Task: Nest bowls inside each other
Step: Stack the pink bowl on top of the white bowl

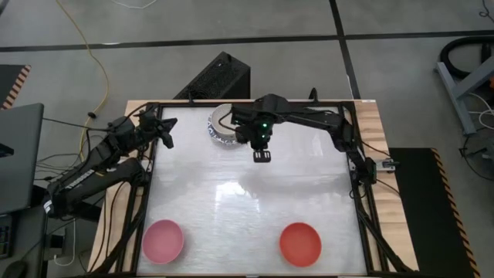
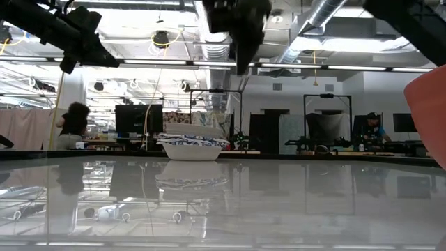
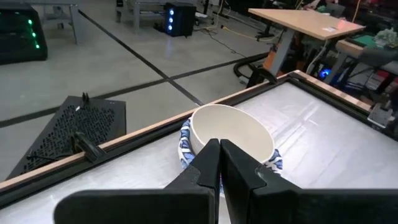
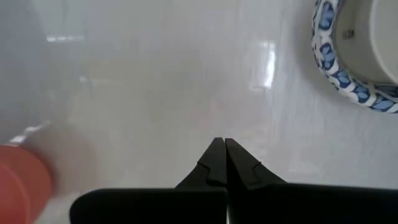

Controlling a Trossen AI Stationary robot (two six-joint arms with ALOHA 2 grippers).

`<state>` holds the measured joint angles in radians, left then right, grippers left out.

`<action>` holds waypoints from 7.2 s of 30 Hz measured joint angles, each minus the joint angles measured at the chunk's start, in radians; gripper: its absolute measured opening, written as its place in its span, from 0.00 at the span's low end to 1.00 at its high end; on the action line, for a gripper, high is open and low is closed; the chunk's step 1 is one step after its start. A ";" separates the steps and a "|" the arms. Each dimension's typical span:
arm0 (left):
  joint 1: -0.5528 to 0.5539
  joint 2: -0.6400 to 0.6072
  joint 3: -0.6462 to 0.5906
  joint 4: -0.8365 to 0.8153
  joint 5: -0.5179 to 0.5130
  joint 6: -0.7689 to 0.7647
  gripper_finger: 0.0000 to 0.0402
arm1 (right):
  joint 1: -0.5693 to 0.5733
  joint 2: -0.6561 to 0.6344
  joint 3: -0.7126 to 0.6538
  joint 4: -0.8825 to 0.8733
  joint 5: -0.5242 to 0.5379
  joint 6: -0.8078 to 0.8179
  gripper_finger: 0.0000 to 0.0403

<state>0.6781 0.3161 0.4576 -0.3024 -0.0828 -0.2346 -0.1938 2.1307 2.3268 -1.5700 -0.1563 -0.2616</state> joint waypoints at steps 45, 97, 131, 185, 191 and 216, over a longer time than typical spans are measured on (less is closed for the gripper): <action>-0.353 0.123 0.260 -0.433 0.353 -0.144 0.00 | 0.578 -0.687 -0.826 0.195 0.256 0.966 0.02; -1.617 1.049 0.597 -0.633 0.230 -0.706 0.00 | 0.578 -0.687 -0.826 0.189 0.352 0.917 0.02; -1.461 1.240 0.411 -0.553 -0.072 -0.035 0.00 | 0.574 -0.699 -0.826 0.193 0.344 0.917 0.02; -0.955 0.701 0.405 -0.870 0.040 -0.670 0.39 | 0.334 -0.699 -0.826 0.422 0.342 0.669 0.02; -0.984 0.723 0.405 -0.877 0.039 -0.695 0.41 | 0.334 -0.698 -0.826 0.444 0.343 0.669 0.02; -1.040 0.733 0.275 -0.727 0.073 -0.779 0.41 | 0.328 -0.698 -0.826 0.449 0.343 0.644 0.02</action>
<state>-0.3618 1.0491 0.7326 -1.0294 -0.0094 -1.0133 0.1345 1.4322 1.5013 -1.1206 0.1871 0.3825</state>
